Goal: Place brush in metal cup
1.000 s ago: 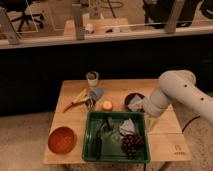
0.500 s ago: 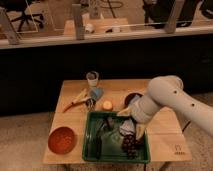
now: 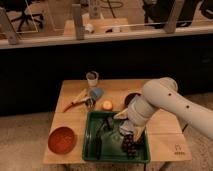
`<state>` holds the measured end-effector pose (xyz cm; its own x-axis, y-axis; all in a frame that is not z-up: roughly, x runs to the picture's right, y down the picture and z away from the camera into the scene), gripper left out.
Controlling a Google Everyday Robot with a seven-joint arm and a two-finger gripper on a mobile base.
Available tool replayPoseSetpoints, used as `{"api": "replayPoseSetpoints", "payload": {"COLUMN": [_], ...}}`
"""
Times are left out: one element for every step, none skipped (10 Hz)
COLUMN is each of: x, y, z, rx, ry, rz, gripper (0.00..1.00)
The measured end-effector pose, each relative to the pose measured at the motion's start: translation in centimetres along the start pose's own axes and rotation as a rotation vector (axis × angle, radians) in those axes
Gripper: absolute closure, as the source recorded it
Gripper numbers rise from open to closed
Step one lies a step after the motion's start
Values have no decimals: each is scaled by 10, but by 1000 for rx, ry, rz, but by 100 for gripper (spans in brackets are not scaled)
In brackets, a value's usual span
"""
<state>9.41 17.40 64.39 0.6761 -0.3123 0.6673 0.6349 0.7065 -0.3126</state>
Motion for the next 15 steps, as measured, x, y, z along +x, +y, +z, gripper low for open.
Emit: {"api": "replayPoseSetpoints", "payload": {"x": [1, 3, 6, 6, 0, -5, -10, -11, -11, -10, -9, -9, -10, -10, -10], "y": [-1, -10, -20, -34, -52, -65, -77, -82, -86, -86, -85, -86, -86, -86, -86], "z": [1, 5, 9, 16, 28, 38, 50, 61, 68, 69, 68, 68, 69, 69, 69], "rx": [-1, -5, -3, 1, 9, 20, 31, 33, 32, 31, 32, 31, 31, 31, 31], "ry": [17, 71, 109, 152, 187, 220, 248, 259, 265, 266, 268, 268, 267, 267, 266], "rz": [7, 11, 4, -15, -44, -62, -83, -101, -118, -118, -116, -117, -119, -119, -119], "gripper": [20, 20, 20, 20, 20, 20, 20, 20, 20, 20, 20, 20, 20, 20, 20]}}
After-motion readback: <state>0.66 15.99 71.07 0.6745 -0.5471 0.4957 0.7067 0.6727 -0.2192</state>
